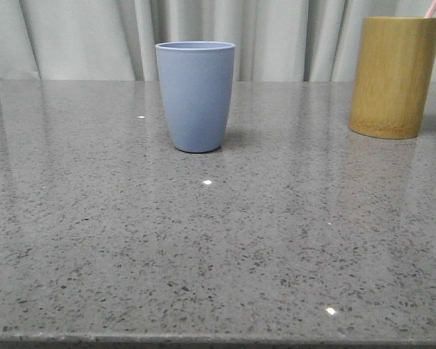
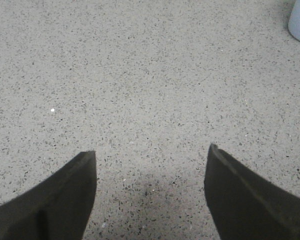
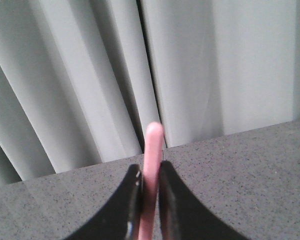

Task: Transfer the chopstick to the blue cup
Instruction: 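Lift the pink chopstick up out of the bamboo cup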

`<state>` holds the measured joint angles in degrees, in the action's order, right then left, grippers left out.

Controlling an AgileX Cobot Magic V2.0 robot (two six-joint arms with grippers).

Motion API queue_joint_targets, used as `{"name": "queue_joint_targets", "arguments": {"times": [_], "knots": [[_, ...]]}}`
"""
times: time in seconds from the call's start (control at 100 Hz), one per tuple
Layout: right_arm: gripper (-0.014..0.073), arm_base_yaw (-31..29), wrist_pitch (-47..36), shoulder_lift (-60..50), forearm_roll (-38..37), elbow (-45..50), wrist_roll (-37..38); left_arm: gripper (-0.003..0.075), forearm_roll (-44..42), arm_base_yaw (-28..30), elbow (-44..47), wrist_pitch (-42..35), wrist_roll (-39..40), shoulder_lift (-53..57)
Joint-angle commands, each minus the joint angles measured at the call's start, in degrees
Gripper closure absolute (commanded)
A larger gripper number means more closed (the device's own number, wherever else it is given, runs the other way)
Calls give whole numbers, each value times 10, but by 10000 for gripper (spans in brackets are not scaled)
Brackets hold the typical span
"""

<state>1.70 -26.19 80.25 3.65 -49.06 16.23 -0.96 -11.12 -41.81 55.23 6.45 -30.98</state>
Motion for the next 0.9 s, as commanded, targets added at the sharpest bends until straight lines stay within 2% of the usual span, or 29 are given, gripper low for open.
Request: {"name": "queue_joint_targets", "arguments": {"times": [0.0, 0.17, 0.55, 0.89], "knots": [[577, -3, -52, -16, -5, -19, -8, 267, -1, 1, -14, -40, 5, -2], [622, -3, -55, -16, -5, -19, -8, 267, -1, 1, -14, -40, 5, -2], [622, -2, -28, -48, -5, -55, -7, 267, -1, 1, -14, -40, 5, -2], [622, -2, 184, -110, -7, -210, -7, 267, -1, 1, -14, -40, 5, -2]]}}
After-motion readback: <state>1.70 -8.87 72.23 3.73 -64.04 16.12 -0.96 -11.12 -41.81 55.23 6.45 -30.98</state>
